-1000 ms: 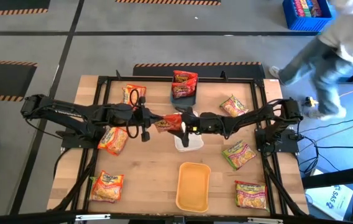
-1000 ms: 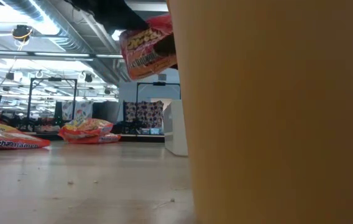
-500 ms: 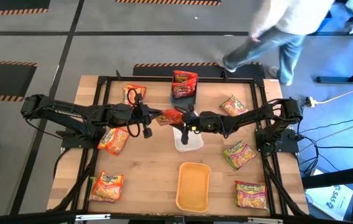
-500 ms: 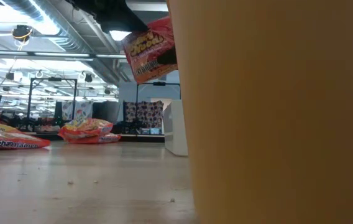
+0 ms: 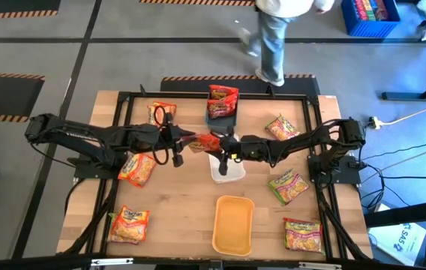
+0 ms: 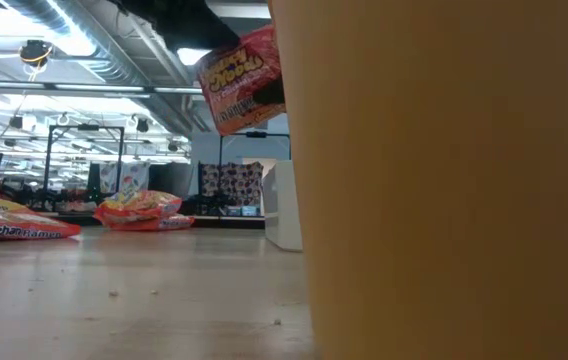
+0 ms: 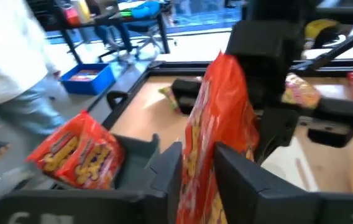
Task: Sort Maruchan noodles
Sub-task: Put the red noodle pack into the blue bin
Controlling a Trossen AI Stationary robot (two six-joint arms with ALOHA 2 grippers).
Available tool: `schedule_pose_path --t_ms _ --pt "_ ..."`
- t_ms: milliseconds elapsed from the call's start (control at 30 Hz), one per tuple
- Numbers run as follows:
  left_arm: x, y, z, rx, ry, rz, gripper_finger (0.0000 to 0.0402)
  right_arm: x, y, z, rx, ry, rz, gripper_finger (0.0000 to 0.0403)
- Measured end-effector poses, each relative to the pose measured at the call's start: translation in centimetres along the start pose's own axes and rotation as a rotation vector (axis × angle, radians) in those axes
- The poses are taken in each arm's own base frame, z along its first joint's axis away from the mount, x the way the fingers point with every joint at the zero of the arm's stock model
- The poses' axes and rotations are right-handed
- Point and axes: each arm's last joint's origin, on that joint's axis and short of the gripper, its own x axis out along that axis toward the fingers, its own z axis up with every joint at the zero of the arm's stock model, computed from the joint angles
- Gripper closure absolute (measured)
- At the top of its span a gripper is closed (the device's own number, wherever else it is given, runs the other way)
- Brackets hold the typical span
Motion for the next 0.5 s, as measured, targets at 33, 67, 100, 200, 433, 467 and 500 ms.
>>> schedule_pose_path --t_ms 33,67,100,200,433,467,500 --pt "-0.2 0.1 0.4 -0.002 -0.007 -0.016 0.0295 0.0 0.0 0.0 0.0 0.0 0.0 0.0309" --pt "-0.4 0.1 1.0 -0.004 -0.019 -0.034 0.0282 0.0 0.0 0.0 0.0 0.0 0.0 0.0306" --pt "-0.5 0.1 1.5 -0.002 -0.025 -0.054 0.0268 0.0 0.0 0.0 0.0 0.002 0.0 0.0305" --pt "-0.8 0.1 2.3 0.021 -0.007 -0.091 0.0223 0.0 0.0 0.0 0.0 0.004 0.012 0.031" --pt "-0.9 0.4 2.7 0.029 0.014 -0.089 0.0137 0.0 0.1 0.0 -0.023 0.004 0.028 0.0308" --pt "-0.9 0.5 2.6 0.033 0.03 -0.086 0.0131 0.0 0.1 0.0 -0.023 0.004 0.029 0.0307" --pt "-0.9 0.6 2.4 0.038 0.049 -0.082 0.0128 0.0 0.1 0.0 -0.023 0.004 0.036 0.0307"
